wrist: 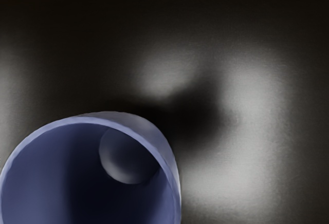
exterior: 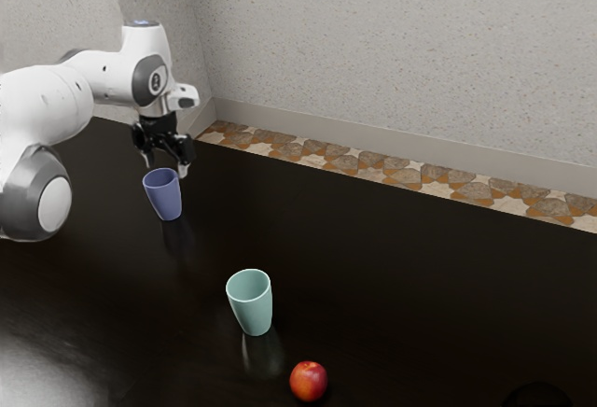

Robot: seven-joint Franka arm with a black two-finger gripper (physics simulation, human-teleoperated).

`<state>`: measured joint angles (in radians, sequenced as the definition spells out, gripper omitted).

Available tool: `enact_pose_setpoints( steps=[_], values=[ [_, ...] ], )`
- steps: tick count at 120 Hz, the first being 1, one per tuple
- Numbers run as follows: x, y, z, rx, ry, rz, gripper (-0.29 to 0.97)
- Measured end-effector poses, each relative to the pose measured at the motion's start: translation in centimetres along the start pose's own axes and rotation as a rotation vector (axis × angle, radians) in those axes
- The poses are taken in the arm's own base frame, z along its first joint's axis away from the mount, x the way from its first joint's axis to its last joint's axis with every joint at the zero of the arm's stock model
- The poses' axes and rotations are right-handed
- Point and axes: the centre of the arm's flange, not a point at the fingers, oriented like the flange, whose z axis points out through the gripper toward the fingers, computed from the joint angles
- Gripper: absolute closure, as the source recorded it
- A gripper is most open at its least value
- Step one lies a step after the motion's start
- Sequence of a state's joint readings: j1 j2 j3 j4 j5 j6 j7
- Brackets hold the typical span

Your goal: Place the left cup onto the right cup

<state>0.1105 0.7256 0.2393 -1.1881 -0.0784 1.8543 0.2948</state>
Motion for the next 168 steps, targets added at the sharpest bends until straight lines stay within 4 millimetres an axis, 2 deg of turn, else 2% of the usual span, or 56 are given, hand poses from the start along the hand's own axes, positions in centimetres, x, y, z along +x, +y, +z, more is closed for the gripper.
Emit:
enact_pose_setpoints(
  steps=[26,48,66,77,93,114,135,151,168],
  values=[
    [0.7,-0.6,4.8,-0.028,-0.016,0.001,0.0],
    [0.6,-0.5,5.7,-0.039,-0.019,0.009,0.01],
    [0.6,-0.4,5.4,-0.044,-0.01,0.013,0.4],
    [0.6,-0.4,5.4,-0.044,-0.008,0.018,0.56],
    [0.6,-0.5,5.3,-0.04,-0.007,0.024,0.68],
    [0.6,-0.5,5.1,-0.04,-0.004,0.027,0.75],
    [0.5,-0.7,3.8,-0.034,0.008,0.027,0.77],
    [0.0,-0.3,1.0,-0.033,0.032,0.032,0.78],
    [-2.3,2.8,-3.2,-0.058,0.04,0.063,0.78]
  ],
)
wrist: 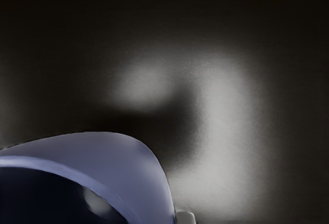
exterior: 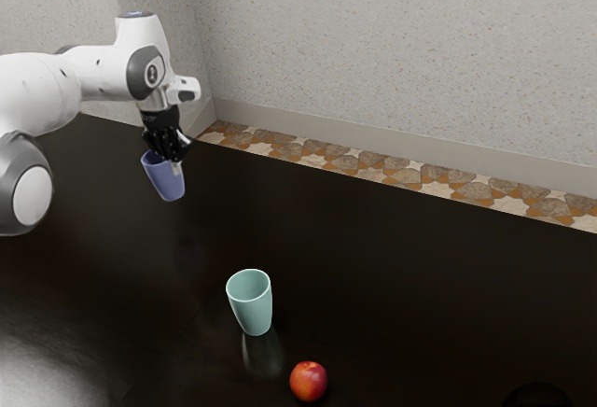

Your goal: Place the left cup onto the right cup

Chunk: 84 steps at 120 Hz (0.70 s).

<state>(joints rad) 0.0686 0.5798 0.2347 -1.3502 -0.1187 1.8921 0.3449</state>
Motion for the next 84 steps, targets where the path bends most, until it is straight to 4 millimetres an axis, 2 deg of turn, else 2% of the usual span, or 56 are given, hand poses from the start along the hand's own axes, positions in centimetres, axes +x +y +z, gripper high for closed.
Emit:
enact_pose_setpoints(
  steps=[20,33,51,62,73,84],
  values=[
    [-4.4,5.4,-4.2,-0.025,-0.004,0.047,0.78],
    [-7.0,8.9,-6.0,-0.028,-0.008,0.08,0.78],
    [-9.7,14.2,-7.6,-0.02,-0.007,0.13,0.79],
    [-10.6,17.0,-8.3,-0.014,-0.002,0.153,0.79],
    [-11.3,19.1,-8.0,-0.013,-0.011,0.16,0.79],
    [-12.1,20.2,-8.0,-0.015,-0.016,0.153,0.79]
  ],
)
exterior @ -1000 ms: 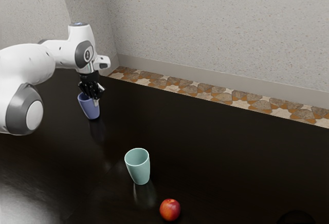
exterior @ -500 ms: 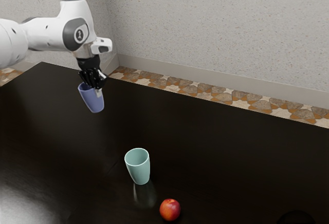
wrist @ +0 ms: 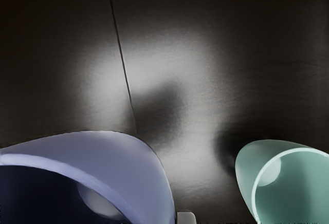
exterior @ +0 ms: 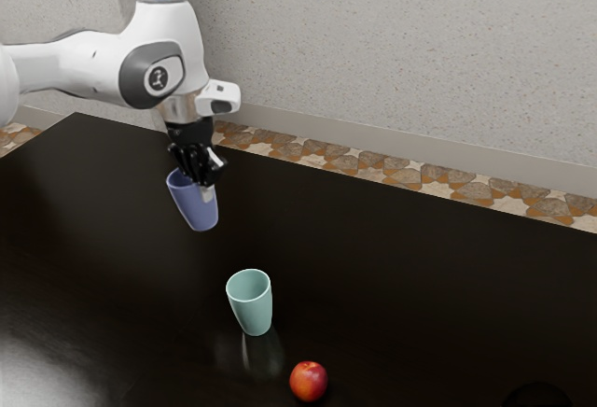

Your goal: Place the left cup onto the right cup

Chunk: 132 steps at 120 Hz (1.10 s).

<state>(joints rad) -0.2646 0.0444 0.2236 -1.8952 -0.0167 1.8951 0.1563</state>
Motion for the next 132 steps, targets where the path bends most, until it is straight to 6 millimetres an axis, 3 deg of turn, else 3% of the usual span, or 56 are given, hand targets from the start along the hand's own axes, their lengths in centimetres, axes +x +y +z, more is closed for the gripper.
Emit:
enact_pose_setpoints(
  steps=[27,58,88,118,132],
  values=[
    [-2.5,3.5,1.3,0.017,0.012,-0.005,0.79],
    [-3.0,10.9,1.1,0.022,0.038,0.055,0.78],
    [-2.9,11.7,2.9,0.029,0.007,0.012,0.78],
    [-3.7,15.2,4.0,0.036,-0.01,0.031,0.79],
    [-3.5,16.0,4.8,0.04,-0.019,0.024,0.78]
  ],
)
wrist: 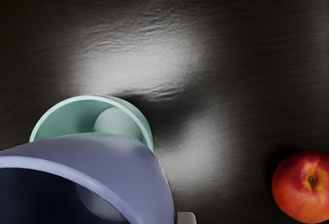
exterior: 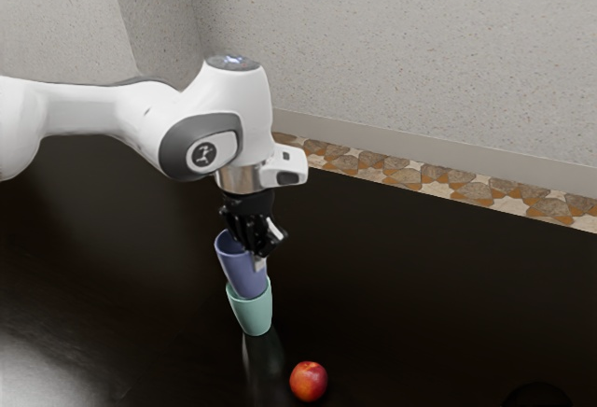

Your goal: Place the left cup onto the right cup

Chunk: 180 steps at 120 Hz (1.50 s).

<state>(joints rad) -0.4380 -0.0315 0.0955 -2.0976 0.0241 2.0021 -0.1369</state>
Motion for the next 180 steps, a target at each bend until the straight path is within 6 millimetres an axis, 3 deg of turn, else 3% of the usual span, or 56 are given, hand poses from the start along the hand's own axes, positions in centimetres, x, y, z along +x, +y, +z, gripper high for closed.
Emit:
enact_pose_setpoints(
  steps=[30,74,99,107,120,132,144,167,180],
  values=[
    [0.0,-1.2,-0.8,0.011,0.021,-0.046,0.78],
    [1.3,-2.4,2.7,0.031,-0.026,-0.102,0.79],
    [2.2,-0.9,5.1,0.037,-0.024,-0.089,0.78],
    [2.5,-0.4,5.8,0.036,-0.021,-0.084,0.73],
    [2.8,-0.5,5.8,0.029,-0.003,-0.089,0.49],
    [2.9,-0.6,5.3,0.024,0.017,-0.092,0.31],
    [2.5,-0.6,3.4,0.014,0.053,-0.093,0.19],
    [1.0,-0.8,-1.4,-0.002,0.103,-0.093,0.08],
    [1.2,-1.0,-4.2,-0.004,0.113,-0.095,0.05]
  ],
)
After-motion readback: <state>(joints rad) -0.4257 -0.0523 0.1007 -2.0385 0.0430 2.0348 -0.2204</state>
